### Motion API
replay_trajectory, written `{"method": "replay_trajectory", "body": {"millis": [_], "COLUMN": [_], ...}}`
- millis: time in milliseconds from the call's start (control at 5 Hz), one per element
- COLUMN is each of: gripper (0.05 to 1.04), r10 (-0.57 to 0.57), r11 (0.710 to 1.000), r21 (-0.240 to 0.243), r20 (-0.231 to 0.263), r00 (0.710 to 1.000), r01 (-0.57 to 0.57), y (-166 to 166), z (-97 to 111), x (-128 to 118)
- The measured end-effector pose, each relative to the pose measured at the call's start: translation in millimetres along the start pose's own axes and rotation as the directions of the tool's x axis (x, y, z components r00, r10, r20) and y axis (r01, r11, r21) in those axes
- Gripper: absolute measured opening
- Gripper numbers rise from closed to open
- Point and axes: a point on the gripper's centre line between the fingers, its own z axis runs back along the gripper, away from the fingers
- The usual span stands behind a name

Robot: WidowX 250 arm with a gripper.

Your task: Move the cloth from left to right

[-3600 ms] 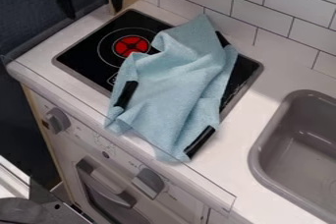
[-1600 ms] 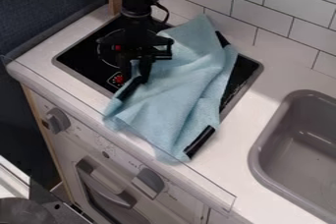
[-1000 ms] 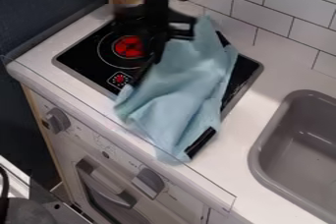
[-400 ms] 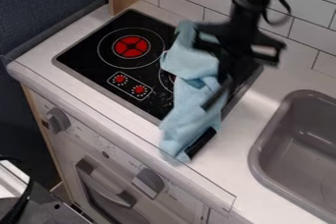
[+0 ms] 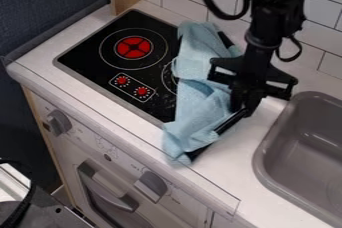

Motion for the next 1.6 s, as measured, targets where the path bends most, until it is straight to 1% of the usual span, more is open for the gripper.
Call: {"method": "replay_trajectory", "body": {"millis": [200, 400, 600, 800, 1000, 1200, 1400, 1600], "gripper": [0.467, 0.782, 1.002, 1.002, 1.0, 1.0, 1.0, 1.0], "r10": [0.042, 0.098, 0.132, 0.113, 0.191, 0.28, 0.347, 0.402], "r11": [0.993, 0.977, 0.96, 0.97, 0.97, 0.958, 0.938, 0.915], "r21": [-0.113, -0.198, -0.257, -0.22, -0.163, -0.074, -0.028, 0.018], "r20": [0.093, 0.111, 0.053, 0.047, 0.044, 0.06, 0.076, 0.059], "r00": [0.995, 0.989, 0.99, 0.992, 0.981, 0.958, 0.935, 0.914], "r01": [-0.031, -0.074, -0.114, -0.1, -0.182, -0.276, -0.346, -0.404], "y": [7, 20, 32, 42, 66, 109, 146, 170], "z": [41, 70, 83, 90, 90, 83, 75, 64], "x": [6, 8, 9, 4, 8, 12, 13, 12]}}
